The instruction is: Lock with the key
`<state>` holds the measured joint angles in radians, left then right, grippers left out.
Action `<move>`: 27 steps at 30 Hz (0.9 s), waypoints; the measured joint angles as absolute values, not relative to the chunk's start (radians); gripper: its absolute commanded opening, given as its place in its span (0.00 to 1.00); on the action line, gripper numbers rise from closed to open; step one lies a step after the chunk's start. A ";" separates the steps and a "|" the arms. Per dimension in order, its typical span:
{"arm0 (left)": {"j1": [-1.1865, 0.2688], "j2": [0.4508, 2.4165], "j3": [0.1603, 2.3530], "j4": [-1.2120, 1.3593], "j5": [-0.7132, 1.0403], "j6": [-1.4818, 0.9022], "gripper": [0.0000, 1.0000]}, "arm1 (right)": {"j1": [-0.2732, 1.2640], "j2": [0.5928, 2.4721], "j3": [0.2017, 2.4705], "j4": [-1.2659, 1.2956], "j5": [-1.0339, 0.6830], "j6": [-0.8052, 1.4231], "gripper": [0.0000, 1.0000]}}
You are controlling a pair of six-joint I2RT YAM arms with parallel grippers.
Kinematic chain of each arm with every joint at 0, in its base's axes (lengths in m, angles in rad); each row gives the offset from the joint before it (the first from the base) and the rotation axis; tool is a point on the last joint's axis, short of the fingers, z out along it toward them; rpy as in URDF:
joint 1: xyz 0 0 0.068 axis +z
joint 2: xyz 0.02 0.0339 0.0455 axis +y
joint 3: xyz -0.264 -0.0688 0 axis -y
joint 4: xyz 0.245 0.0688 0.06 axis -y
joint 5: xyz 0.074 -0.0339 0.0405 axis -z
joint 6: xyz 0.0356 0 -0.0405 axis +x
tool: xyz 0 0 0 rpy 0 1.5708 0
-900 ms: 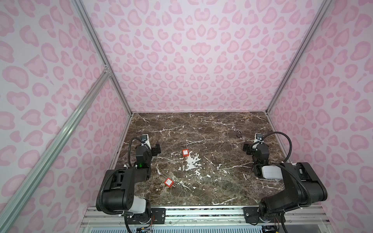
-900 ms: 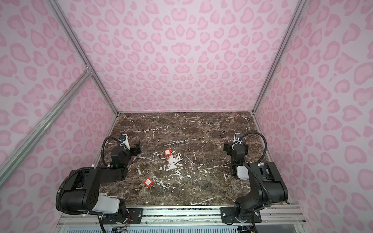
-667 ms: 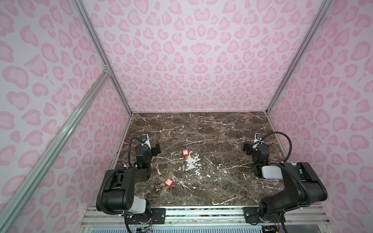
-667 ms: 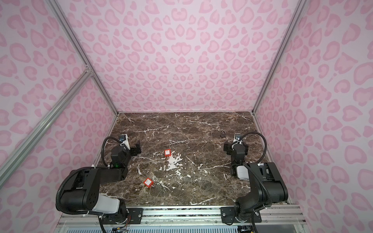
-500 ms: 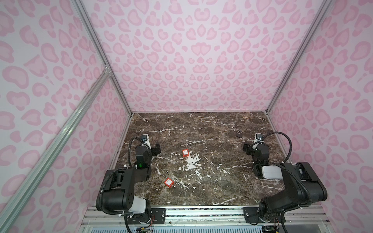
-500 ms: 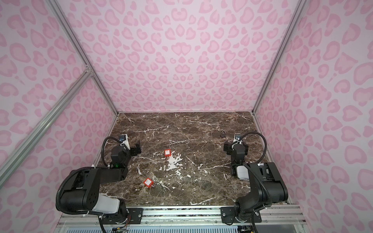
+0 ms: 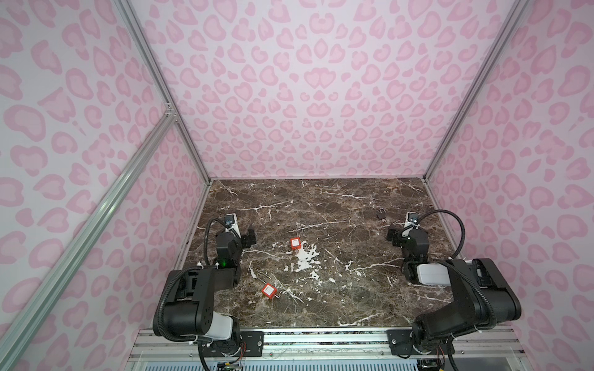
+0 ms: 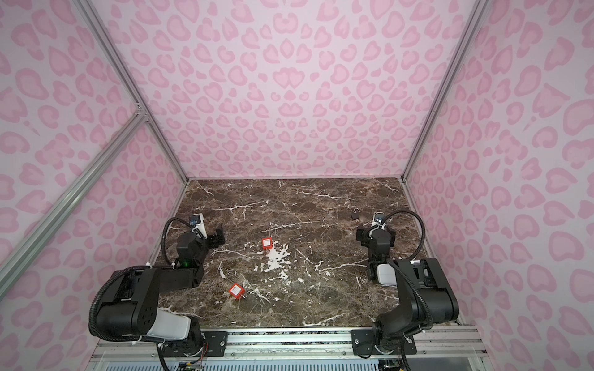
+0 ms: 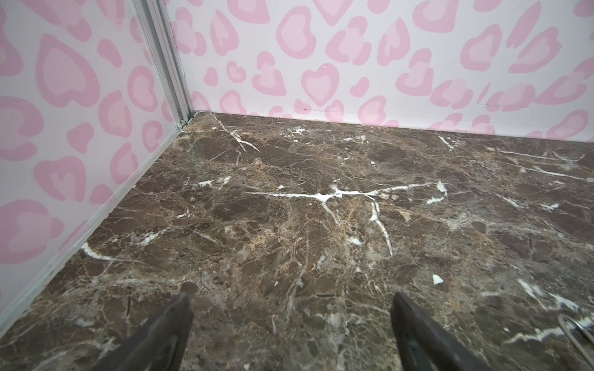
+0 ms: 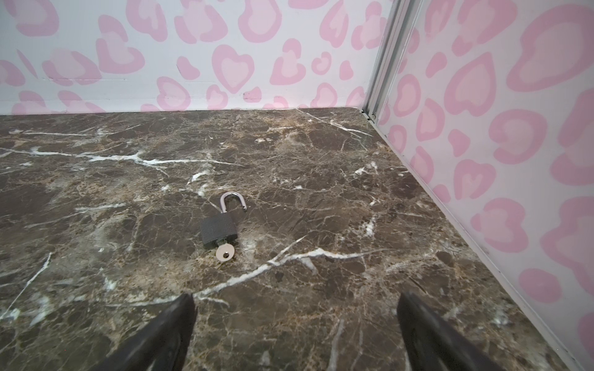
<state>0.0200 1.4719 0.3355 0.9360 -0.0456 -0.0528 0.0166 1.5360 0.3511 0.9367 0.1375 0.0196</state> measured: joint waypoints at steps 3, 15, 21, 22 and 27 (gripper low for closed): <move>0.020 1.472 0.336 0.936 -0.046 -0.053 0.97 | 0.006 1.536 0.351 0.936 0.129 0.023 1.00; 0.004 1.453 0.336 0.914 -0.088 -0.052 0.97 | 0.024 1.454 0.344 0.905 0.148 0.027 1.00; -0.020 1.251 0.414 0.682 -0.161 -0.098 1.00 | 0.173 1.222 0.437 0.680 0.171 0.007 1.00; -0.024 1.214 0.427 0.628 -0.161 -0.116 1.00 | 0.216 1.198 0.448 0.656 0.163 0.007 1.00; -0.058 1.044 0.479 0.299 -0.162 -0.204 1.00 | 0.512 1.205 0.448 0.586 0.092 -0.017 1.00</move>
